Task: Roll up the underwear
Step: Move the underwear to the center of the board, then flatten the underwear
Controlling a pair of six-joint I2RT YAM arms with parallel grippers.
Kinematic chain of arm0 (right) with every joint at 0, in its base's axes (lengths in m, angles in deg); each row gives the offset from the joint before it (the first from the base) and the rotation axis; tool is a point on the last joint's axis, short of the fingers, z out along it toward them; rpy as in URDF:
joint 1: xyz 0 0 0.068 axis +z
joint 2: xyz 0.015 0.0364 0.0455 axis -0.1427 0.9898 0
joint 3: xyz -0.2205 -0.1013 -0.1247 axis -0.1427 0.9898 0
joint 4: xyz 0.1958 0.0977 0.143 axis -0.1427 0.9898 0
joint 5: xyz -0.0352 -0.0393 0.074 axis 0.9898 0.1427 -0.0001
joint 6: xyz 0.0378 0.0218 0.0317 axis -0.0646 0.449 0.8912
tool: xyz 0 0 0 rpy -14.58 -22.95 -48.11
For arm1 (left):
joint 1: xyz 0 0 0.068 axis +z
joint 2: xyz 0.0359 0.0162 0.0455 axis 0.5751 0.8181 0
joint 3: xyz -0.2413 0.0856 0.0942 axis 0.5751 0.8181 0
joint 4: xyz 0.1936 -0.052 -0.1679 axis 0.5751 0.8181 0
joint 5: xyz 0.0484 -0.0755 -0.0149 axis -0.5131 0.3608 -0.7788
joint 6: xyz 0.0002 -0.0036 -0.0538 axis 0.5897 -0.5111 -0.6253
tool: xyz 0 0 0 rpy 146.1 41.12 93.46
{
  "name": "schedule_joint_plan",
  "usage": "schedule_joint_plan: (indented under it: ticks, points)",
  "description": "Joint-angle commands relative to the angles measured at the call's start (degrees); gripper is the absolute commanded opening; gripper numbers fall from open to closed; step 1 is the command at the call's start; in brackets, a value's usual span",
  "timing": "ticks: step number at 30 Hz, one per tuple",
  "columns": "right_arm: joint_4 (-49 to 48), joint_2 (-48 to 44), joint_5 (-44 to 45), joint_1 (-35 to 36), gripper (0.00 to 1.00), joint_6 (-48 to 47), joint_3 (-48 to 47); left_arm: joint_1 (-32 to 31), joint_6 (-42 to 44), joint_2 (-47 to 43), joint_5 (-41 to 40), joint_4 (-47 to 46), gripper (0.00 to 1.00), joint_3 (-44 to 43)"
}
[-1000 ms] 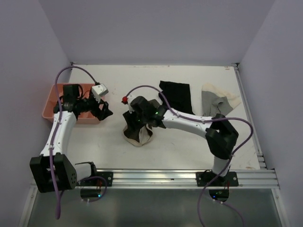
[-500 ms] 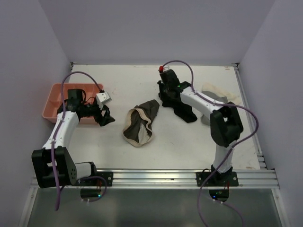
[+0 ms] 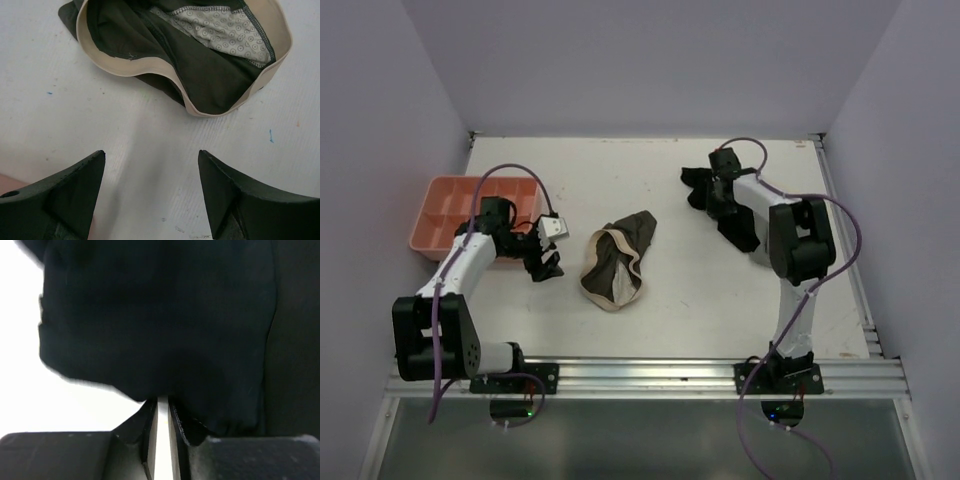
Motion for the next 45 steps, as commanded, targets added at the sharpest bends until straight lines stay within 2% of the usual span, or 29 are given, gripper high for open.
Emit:
schedule_joint_plan:
  ticks: [1, 5, 9, 12, 14, 23, 33, 42, 43, 45]
  points:
    - [0.98, -8.63, -6.57, 0.35, 0.2, -2.16, 3.69, -1.66, 2.52, 1.42, -0.95, -1.49, 0.78, 0.19]
    - [-4.02, -18.12, -14.77, 7.9, 0.32, -6.09, 6.86, -2.98, 0.32, 2.83, -0.07, -2.9, 0.8, 0.36]
    - [-5.08, -19.81, -23.14, 15.29, 0.39, -15.76, 8.52, -3.33, 0.84, 2.83, -0.77, -4.57, 0.8, 1.86]
    - [-7.64, -19.47, -23.59, 20.3, 0.41, -23.94, 10.64, -3.33, 1.19, 3.01, -0.51, -4.31, 0.8, 1.6]
    - [-8.16, -18.32, -22.98, 21.37, 0.43, -27.89, 10.73, -3.33, 1.54, 3.01, -0.07, -3.87, 0.8, 1.25]
    - [-9.92, -16.47, -25.61, 23.65, 0.65, -40.29, 13.01, -3.33, 3.56, 3.1, 1.78, -1.94, 0.81, 1.07]
    - [-13.53, -17.7, -24.47, 27.43, 0.63, -48.83, 18.38, -3.33, 3.92, 4.85, 2.92, -1.59, 0.81, 0.19]
    - [-13.35, -14.02, -23.15, 29.54, 0.61, -51.99, 15.57, -3.33, 4.44, 5.47, 2.66, -1.5, 0.81, 0.45]
    - [-13.01, -13.84, -23.32, 29.72, 0.59, -52.26, 15.31, -3.33, 4.36, 5.47, 2.57, -1.58, 0.81, 0.54]
    - [-12.65, -13.48, -23.76, 29.72, 0.42, -52.52, 14.69, -3.33, 4.01, 5.47, 2.22, -2.37, 0.81, 0.89]
